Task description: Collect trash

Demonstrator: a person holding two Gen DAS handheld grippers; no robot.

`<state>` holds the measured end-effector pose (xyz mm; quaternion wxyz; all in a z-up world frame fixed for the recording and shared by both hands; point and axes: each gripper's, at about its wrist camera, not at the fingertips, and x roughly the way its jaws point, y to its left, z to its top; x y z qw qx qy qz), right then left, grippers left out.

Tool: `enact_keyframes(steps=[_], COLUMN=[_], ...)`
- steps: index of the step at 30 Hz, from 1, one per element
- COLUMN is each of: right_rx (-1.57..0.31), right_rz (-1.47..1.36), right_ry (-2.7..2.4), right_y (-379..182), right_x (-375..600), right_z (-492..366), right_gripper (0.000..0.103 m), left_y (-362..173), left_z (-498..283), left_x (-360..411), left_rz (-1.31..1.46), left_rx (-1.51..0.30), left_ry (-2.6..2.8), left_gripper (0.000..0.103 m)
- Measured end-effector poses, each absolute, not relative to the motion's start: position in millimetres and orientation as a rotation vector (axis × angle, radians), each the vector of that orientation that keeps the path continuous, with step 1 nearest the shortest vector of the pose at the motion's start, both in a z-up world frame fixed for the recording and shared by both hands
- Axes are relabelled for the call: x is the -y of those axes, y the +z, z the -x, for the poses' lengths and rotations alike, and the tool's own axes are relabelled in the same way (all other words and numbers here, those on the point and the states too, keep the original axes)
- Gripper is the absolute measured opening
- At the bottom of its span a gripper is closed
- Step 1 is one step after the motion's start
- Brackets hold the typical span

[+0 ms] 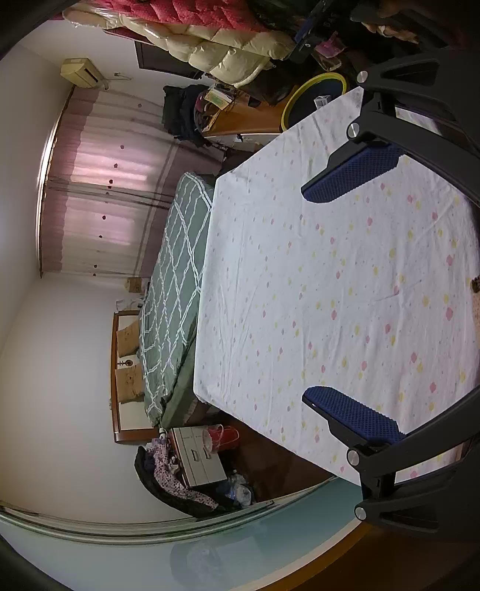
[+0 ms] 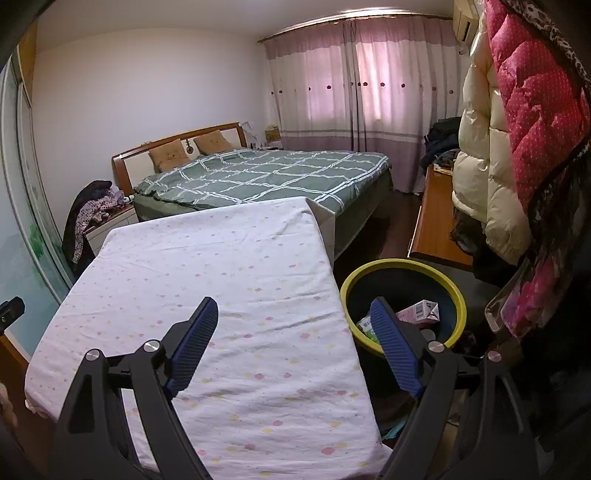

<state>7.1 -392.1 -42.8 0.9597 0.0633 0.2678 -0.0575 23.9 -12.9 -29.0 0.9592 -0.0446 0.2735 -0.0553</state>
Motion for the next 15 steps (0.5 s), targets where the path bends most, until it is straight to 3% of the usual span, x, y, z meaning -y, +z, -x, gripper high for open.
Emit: enact_keyframes(steps=[15], right_rx=[-0.546], right_rz=[-0.129], right_ry=[-0.117], right_y=[-43.6], right_x=[392.3], right_z=[-7.8], right_gripper=[0.080], left_y=[-34.8], left_z=[-22.6], left_x=[16.2], left_rz=[0.088], left_rx=[-0.558], left_ry=[-0.115], left_gripper=[0.098])
